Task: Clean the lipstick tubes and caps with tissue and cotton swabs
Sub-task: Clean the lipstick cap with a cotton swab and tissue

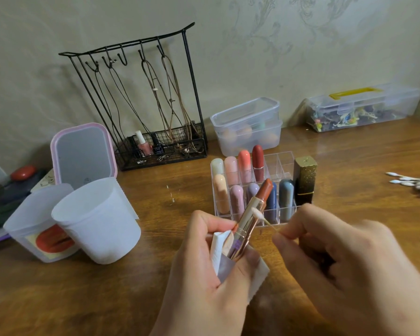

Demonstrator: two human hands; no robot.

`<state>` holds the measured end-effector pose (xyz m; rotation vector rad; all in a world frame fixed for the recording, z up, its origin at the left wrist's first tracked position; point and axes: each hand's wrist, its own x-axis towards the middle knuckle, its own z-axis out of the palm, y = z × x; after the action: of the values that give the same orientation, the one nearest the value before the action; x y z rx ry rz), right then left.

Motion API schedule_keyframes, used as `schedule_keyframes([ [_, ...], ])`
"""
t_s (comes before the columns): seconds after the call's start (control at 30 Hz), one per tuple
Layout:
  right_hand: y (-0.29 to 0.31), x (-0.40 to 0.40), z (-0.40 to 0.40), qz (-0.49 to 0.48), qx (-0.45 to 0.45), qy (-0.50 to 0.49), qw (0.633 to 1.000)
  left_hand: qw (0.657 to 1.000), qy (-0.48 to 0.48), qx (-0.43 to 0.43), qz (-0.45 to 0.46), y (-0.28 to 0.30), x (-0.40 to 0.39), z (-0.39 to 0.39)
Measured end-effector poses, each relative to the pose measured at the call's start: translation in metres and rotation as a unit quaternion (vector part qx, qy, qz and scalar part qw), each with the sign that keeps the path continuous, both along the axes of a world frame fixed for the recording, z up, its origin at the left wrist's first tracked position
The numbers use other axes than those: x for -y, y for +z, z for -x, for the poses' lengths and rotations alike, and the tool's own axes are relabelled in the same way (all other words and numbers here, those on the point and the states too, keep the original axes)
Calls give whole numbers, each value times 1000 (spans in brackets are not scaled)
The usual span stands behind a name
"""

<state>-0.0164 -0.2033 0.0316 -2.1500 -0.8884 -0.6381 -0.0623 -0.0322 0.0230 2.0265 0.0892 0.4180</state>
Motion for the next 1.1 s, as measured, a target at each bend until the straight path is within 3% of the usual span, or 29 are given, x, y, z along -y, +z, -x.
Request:
schedule_keyframes([
  [0.33, 0, 2, -1, -6, -11, 14, 1000, 998, -10, 4, 63, 9, 1, 0],
  [0.73, 1, 2, -3, 8, 3, 22, 1000, 968, -93, -24, 231, 2, 1, -3],
  [0.87, 2, 3, -5, -8, -2, 17, 1000, 971, -101, -26, 214, 1, 0, -2],
  [0.97, 2, 3, -4, 25, 15, 41, 999, 961, -98, -52, 252, 5, 2, 0],
  [1.1, 2, -1, -5, 2, 22, 40, 999, 971, -101, -31, 214, 5, 0, 0],
])
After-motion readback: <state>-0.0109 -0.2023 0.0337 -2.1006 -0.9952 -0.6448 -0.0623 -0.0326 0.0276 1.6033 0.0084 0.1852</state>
